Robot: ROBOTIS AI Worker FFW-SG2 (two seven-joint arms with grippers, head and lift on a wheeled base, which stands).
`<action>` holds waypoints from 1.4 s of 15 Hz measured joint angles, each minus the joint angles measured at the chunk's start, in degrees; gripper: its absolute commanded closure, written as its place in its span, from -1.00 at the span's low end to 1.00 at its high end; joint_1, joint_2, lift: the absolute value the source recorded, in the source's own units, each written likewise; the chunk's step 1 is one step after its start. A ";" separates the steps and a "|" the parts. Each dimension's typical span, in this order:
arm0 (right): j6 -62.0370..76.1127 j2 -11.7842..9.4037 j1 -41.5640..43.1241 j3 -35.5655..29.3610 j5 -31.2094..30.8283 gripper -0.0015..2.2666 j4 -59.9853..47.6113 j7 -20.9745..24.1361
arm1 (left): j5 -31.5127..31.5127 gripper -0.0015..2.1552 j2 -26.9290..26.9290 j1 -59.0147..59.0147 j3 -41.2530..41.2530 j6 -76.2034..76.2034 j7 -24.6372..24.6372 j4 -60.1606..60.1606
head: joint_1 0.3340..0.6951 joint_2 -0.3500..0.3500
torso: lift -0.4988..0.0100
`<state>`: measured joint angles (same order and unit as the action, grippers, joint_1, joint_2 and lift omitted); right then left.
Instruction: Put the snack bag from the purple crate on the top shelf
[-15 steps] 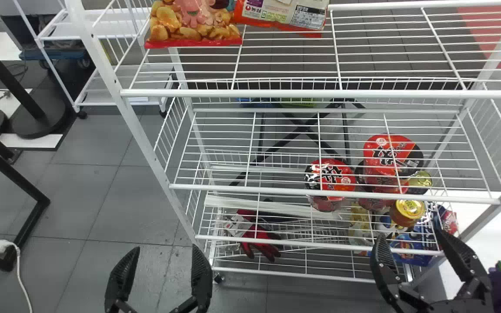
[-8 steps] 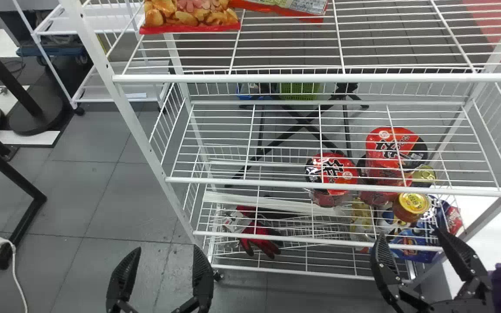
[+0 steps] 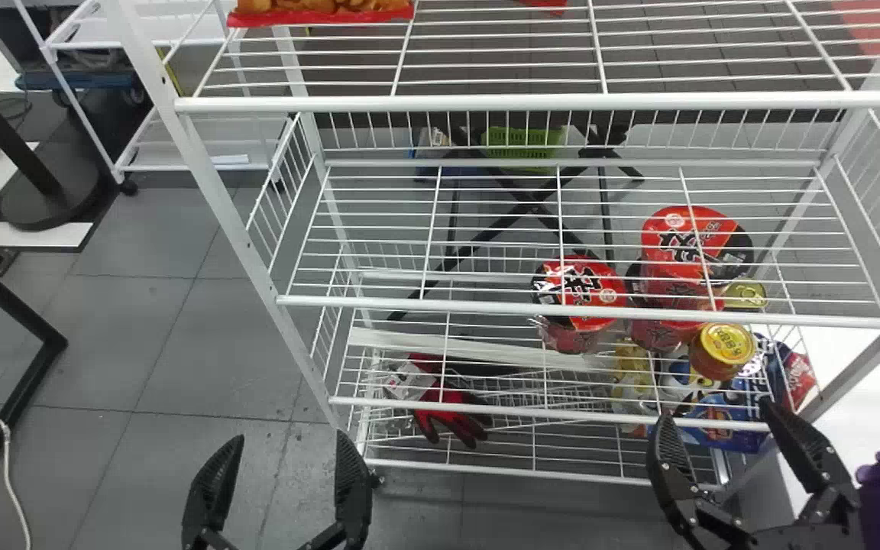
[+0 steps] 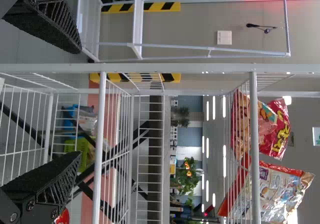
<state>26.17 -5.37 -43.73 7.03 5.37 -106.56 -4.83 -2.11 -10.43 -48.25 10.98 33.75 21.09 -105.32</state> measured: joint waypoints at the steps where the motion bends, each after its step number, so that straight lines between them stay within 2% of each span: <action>1: -0.03 -0.05 -0.13 0.00 -0.08 -0.89 -0.16 0.00 | 0.00 -0.92 0.01 0.00 0.04 -0.12 0.00 -0.06 | 1.00 0.28 | -0.37; 21: 0.23 -0.20 0.13 0.25 -0.11 -0.89 0.41 0.15 | 0.06 -0.92 0.06 0.41 0.24 -0.31 0.35 0.55 | 1.00 0.29 | -0.69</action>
<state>26.41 -5.57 -43.60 7.28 5.26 -106.16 -4.68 -2.05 -10.37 -47.84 11.22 33.44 21.44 -104.77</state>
